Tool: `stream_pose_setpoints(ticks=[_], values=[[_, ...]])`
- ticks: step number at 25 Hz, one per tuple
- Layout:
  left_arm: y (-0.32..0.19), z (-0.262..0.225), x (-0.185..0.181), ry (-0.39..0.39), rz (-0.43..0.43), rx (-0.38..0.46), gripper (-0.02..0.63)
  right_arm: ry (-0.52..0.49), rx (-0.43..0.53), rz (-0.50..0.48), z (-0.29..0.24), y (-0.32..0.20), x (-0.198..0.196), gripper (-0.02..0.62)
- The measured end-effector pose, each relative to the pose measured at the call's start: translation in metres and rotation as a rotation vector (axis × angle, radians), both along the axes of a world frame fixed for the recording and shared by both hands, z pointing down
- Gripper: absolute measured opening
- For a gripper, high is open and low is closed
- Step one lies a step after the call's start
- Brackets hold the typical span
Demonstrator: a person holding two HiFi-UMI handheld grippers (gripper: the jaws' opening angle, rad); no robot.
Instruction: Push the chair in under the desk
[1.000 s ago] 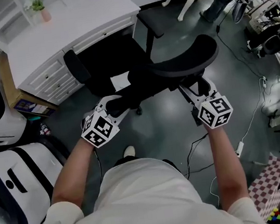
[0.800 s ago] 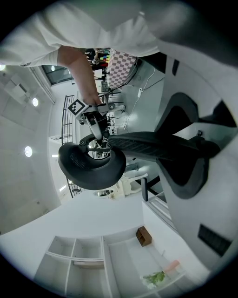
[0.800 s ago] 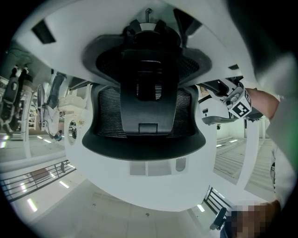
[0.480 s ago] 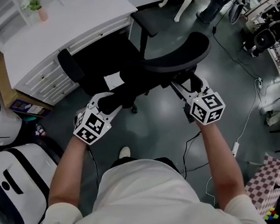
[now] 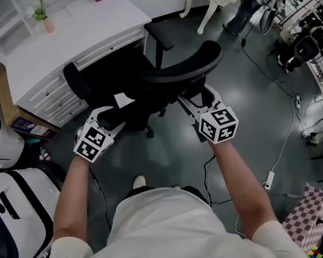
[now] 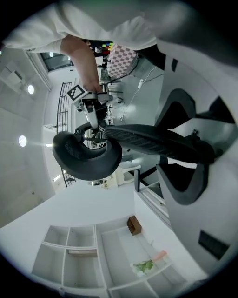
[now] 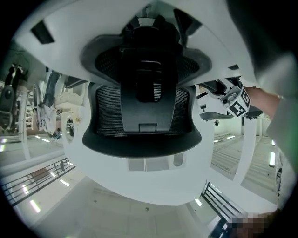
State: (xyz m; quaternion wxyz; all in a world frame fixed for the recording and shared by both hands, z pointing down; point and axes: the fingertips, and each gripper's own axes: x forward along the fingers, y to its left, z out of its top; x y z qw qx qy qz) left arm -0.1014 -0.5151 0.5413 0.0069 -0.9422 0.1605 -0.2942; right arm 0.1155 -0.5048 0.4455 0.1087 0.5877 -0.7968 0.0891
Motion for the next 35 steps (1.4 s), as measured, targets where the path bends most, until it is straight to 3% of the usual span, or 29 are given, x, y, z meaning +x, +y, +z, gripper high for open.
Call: stream_pose_setpoints(ticks=[4, 6, 15, 26, 29, 32, 35], values=[[-0.002, -0.009, -0.005, -0.093, -0.131, 0.08, 0.256, 0.015, 0.004, -0.059, -0.002, 0.005, 0.001, 0.316], [0.001, -0.016, -0.01, -0.099, -0.19, 0.104, 0.256, 0.029, 0.017, -0.091, -0.004, 0.011, 0.002, 0.316], [0.042, -0.065, -0.015, 0.047, -0.414, 0.122, 0.233, 0.016, 0.063, -0.164, -0.013, 0.055, 0.035, 0.314], [0.128, -0.097, 0.038, 0.278, -0.501, 0.026, 0.163, -0.009, 0.059, -0.315, -0.003, 0.111, 0.034, 0.291], [0.153, -0.097, 0.053, 0.289, -0.516, 0.01, 0.132, -0.02, 0.066, -0.35, -0.003, 0.128, 0.032, 0.205], [0.18, -0.087, 0.072, 0.256, -0.5, -0.016, 0.112, -0.019, 0.058, -0.374, 0.0, 0.149, 0.033, 0.186], [0.209, -0.079, 0.09, 0.233, -0.48, -0.029, 0.072, -0.013, 0.047, -0.413, 0.005, 0.177, 0.033, 0.113]])
